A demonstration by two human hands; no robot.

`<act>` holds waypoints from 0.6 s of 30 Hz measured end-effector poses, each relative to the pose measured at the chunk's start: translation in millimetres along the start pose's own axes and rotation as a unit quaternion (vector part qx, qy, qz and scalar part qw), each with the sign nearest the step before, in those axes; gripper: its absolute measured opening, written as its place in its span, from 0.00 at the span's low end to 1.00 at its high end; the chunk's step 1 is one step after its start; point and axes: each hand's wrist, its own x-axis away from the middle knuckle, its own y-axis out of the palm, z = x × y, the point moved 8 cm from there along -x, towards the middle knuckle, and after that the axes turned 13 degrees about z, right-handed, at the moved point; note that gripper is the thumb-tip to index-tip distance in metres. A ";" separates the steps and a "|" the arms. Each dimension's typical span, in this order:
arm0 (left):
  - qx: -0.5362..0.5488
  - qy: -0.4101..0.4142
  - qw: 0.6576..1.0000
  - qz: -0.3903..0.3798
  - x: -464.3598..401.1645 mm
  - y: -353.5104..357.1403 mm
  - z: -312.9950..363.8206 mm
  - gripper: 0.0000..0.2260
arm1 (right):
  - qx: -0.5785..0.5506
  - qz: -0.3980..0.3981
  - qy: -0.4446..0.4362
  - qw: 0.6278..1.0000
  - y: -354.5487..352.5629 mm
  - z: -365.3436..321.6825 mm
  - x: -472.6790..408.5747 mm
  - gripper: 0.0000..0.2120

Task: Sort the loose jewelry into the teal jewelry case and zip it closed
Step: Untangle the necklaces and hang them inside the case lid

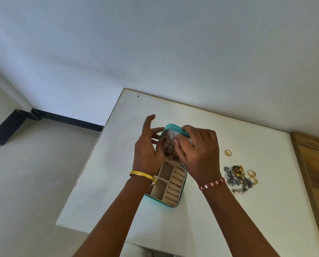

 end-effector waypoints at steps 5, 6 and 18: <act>-0.060 0.025 0.998 -0.012 -0.4 4.4 -5.2 0.18 | 0.021 0.016 -0.004 1.000 -0.8 -0.8 -5.0 0.10; -0.061 0.021 0.998 -0.011 -0.2 4.3 -5.6 0.18 | 0.031 0.020 -0.004 0.999 -0.7 -1.3 -5.0 0.09; -0.036 0.002 0.999 -0.002 4.0 -1.9 -7.7 0.19 | 0.098 0.015 0.090 0.991 5.0 -7.6 -1.7 0.04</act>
